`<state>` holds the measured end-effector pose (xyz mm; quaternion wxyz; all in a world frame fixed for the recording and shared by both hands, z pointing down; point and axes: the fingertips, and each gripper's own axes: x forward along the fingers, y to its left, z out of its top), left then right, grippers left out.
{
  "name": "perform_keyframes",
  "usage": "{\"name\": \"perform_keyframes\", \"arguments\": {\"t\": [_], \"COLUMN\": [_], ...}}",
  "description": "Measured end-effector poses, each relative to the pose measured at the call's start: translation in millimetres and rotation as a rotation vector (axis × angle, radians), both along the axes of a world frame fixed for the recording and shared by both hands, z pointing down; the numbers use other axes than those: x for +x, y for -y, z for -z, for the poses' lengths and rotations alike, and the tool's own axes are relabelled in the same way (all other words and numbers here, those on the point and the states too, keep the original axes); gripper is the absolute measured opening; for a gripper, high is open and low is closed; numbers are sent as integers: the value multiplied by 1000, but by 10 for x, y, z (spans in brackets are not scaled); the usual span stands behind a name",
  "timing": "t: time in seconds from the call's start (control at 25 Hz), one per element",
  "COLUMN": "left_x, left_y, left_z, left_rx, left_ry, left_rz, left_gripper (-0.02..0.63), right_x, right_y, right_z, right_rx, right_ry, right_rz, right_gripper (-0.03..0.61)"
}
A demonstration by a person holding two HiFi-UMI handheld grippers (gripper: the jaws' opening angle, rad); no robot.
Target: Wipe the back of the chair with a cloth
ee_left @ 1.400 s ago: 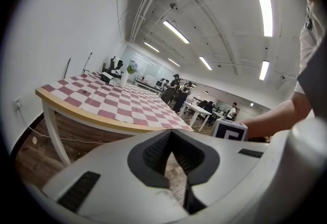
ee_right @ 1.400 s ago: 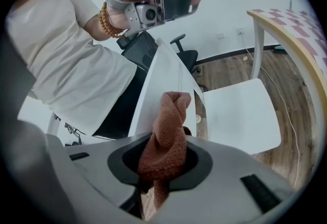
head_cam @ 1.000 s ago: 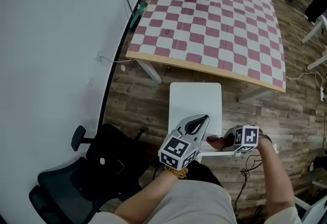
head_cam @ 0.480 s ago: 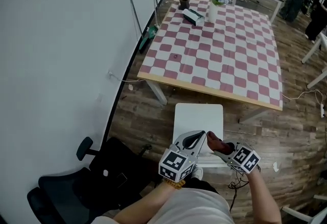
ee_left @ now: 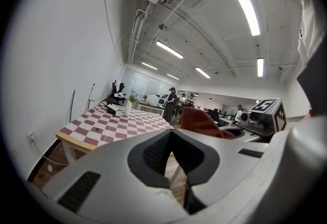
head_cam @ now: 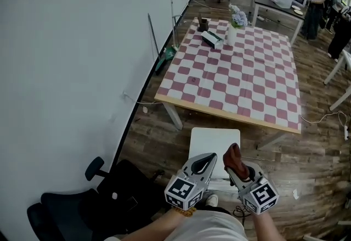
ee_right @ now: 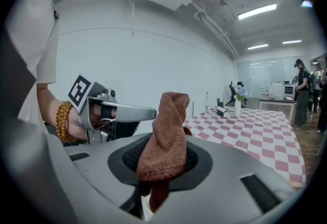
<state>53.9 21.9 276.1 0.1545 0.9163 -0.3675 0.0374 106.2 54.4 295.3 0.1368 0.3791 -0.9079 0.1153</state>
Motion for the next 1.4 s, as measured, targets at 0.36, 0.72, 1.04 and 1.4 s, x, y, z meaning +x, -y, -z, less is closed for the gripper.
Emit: {"name": "perform_keyframes", "arguments": {"t": [0.36, 0.72, 1.04, 1.4], "left_x": [9, -125, -175, -152], "left_y": [-280, -432, -520, -564], "left_z": [387, 501, 514, 542], "left_rx": [79, 86, 92, 91], "left_ry": [-21, -56, -72, -69], "left_rz": [-32, -23, -19, -23], "left_gripper": [11, 12, 12, 12], "right_x": [-100, -186, -199, -206], "right_y": [-167, -370, -442, -466], "right_z": [588, 787, 768, 779], "right_rx": [123, 194, 194, 189], "right_ry": [112, 116, 128, 117], "right_rz": [-83, -89, -107, -96], "right_gripper": [98, 95, 95, 95]}}
